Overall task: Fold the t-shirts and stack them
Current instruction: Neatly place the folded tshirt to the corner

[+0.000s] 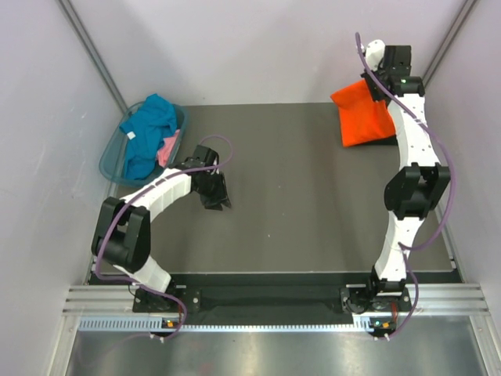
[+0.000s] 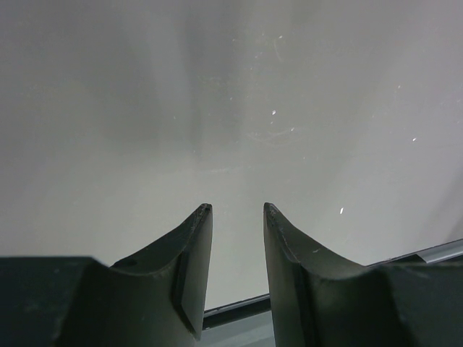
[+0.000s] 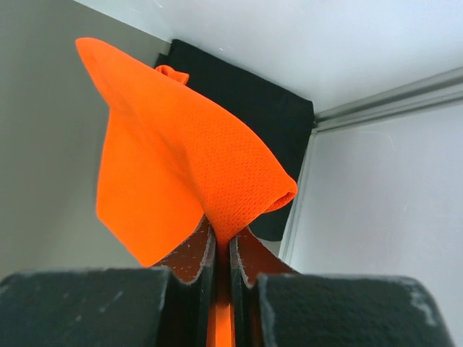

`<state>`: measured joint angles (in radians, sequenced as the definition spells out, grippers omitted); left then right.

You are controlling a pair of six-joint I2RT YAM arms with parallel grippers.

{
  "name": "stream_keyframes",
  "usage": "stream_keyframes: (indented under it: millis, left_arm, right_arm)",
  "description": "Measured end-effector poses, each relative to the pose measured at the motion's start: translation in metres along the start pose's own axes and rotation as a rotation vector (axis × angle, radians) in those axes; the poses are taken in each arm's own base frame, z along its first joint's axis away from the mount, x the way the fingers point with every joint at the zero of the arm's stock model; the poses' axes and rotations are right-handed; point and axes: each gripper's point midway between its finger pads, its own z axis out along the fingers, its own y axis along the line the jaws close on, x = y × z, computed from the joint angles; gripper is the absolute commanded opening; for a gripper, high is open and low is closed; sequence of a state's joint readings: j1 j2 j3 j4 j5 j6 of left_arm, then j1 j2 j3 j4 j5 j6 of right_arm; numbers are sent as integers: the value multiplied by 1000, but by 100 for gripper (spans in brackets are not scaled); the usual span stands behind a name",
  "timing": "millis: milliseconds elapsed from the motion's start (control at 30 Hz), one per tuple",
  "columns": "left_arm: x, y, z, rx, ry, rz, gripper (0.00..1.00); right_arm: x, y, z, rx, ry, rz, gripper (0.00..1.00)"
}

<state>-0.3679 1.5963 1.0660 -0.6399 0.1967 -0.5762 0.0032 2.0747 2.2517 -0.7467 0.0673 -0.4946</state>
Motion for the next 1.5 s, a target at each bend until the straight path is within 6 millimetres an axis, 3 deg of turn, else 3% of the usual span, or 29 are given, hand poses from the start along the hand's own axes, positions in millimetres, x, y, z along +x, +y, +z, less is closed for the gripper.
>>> stream_keyframes:
  millis: [267, 700, 933, 1267, 1500]
  left_arm:
    - [-1, -1, 4, 0, 15, -2, 40]
    - [-6, -6, 6, 7, 20, 0, 40]
    - [-8, -7, 12, 6, 34, -2, 40]
    - [-10, -9, 13, 12, 39, -2, 40]
    - [-9, -10, 13, 18, 43, -2, 40]
  right_arm:
    - [11, -18, 2, 29, 15, 19, 0]
    - [25, -7, 28, -5, 44, 20, 0]
    - [7, -14, 23, 8, -3, 45, 0]
    - [2, -2, 7, -15, -5, 60, 0]
    - [-17, 11, -6, -29, -42, 50, 0]
